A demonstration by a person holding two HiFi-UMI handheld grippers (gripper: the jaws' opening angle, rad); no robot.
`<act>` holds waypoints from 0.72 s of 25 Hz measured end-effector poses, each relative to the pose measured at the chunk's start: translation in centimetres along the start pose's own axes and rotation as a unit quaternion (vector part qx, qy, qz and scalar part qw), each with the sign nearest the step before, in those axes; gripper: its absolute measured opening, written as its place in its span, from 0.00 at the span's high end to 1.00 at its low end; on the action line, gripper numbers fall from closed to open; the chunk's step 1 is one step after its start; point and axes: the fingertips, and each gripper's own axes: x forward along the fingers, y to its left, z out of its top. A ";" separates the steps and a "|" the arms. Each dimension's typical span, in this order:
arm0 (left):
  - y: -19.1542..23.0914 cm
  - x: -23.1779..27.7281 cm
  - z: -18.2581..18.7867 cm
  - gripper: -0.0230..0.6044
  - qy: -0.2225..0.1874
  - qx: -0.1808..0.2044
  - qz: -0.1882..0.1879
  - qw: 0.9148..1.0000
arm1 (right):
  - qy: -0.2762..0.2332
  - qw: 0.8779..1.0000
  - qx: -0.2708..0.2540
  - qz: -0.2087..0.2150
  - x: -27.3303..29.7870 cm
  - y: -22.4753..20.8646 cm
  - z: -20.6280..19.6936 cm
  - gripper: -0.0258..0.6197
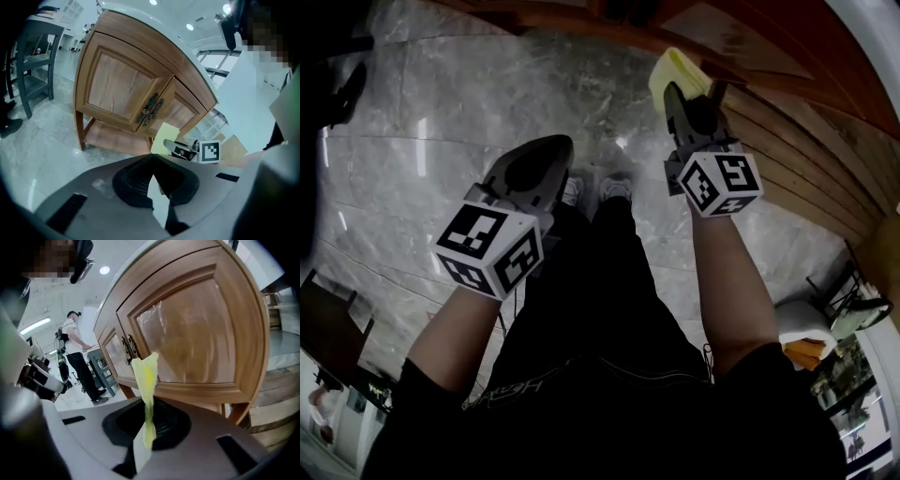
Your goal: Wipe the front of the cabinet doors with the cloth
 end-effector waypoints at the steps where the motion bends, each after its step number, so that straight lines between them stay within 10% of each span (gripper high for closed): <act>1: 0.7 -0.5 0.1 0.95 -0.002 -0.003 0.004 1.000 | 0.002 1.000 -0.006 0.006 0.8 0.6 0.1 0.90; 18: 6.3 -3.8 -0.4 0.95 -0.015 -0.041 0.046 0.998 | 0.000 1.000 -0.021 -0.003 7.5 2.6 0.4 0.90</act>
